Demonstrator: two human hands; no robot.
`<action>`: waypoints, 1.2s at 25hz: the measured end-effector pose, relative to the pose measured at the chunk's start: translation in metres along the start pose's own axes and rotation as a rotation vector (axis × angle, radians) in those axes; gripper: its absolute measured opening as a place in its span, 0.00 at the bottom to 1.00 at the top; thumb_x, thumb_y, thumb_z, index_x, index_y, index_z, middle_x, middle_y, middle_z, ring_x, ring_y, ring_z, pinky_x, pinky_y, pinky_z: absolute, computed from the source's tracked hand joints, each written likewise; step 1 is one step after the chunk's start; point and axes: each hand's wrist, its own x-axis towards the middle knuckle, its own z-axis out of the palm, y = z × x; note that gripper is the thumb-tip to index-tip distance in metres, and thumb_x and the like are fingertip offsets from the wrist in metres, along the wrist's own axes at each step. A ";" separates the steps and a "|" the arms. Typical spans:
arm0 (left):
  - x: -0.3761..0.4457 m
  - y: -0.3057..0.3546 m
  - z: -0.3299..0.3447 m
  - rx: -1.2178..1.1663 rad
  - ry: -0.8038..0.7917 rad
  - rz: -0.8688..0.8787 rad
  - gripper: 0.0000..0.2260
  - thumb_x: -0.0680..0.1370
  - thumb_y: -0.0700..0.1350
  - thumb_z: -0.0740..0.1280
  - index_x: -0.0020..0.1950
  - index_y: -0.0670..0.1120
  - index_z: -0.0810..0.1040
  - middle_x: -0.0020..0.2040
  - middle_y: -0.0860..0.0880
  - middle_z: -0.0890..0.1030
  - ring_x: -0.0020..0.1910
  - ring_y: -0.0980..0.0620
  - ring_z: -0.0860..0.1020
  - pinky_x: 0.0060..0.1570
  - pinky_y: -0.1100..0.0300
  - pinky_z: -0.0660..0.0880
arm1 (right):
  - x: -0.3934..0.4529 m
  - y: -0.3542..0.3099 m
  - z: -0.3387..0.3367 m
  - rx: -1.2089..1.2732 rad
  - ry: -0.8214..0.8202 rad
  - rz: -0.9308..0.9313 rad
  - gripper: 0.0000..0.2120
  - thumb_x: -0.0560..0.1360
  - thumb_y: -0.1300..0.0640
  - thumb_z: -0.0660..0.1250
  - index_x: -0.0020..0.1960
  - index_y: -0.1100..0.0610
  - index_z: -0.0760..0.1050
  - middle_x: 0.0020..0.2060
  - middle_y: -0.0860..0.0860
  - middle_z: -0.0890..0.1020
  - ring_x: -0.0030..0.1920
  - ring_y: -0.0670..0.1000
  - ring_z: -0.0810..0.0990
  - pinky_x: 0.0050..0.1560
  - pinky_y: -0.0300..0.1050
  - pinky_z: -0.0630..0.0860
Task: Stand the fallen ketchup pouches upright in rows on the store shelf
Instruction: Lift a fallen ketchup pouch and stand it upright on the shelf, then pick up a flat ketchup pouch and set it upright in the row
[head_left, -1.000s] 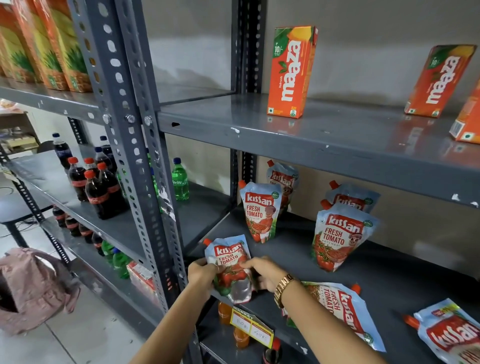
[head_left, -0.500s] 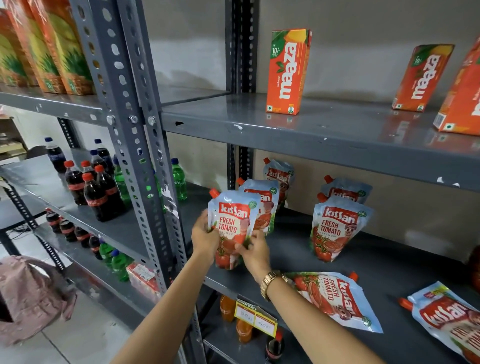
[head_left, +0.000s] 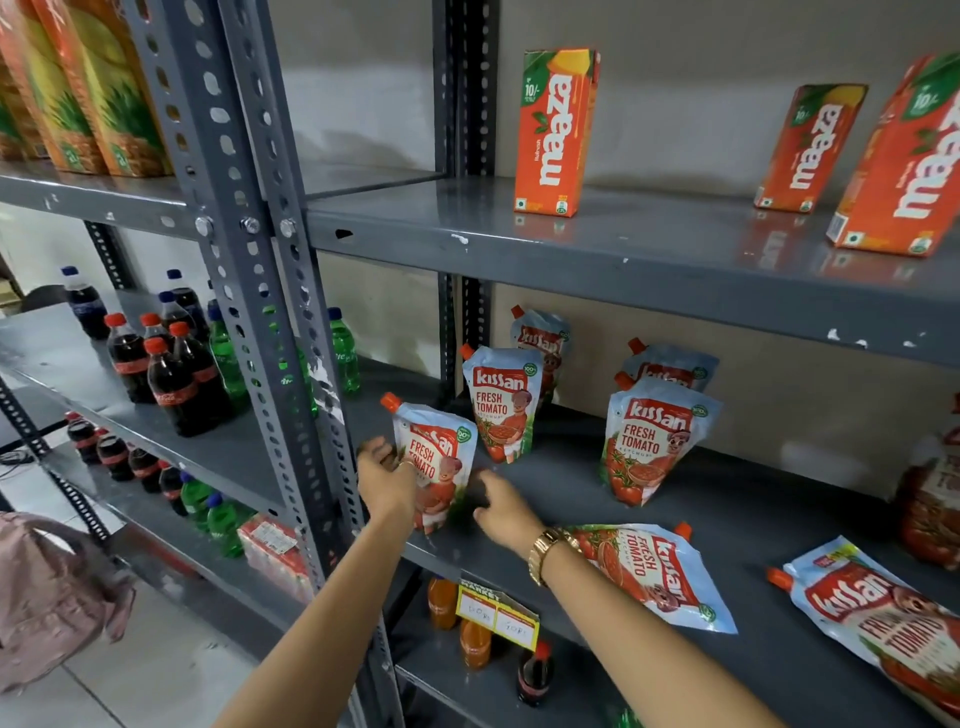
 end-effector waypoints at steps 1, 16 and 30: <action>-0.011 -0.002 0.001 0.035 0.066 0.033 0.16 0.75 0.33 0.63 0.62 0.40 0.69 0.59 0.43 0.76 0.57 0.46 0.75 0.55 0.55 0.74 | -0.003 0.002 -0.008 0.037 0.104 -0.025 0.22 0.73 0.71 0.56 0.66 0.59 0.67 0.65 0.58 0.73 0.66 0.57 0.71 0.63 0.47 0.69; -0.075 -0.034 0.095 0.540 -0.508 0.366 0.09 0.75 0.43 0.65 0.46 0.37 0.80 0.40 0.43 0.80 0.42 0.48 0.76 0.42 0.62 0.69 | -0.095 0.077 -0.084 0.275 0.697 0.239 0.11 0.70 0.70 0.61 0.49 0.62 0.78 0.46 0.56 0.82 0.48 0.55 0.80 0.41 0.38 0.72; -0.087 -0.044 0.095 0.912 -1.146 -0.128 0.18 0.72 0.49 0.70 0.57 0.40 0.77 0.48 0.44 0.79 0.48 0.46 0.79 0.36 0.58 0.81 | -0.137 0.125 -0.097 0.306 0.250 0.650 0.29 0.72 0.36 0.58 0.39 0.64 0.75 0.28 0.57 0.81 0.24 0.52 0.79 0.28 0.39 0.77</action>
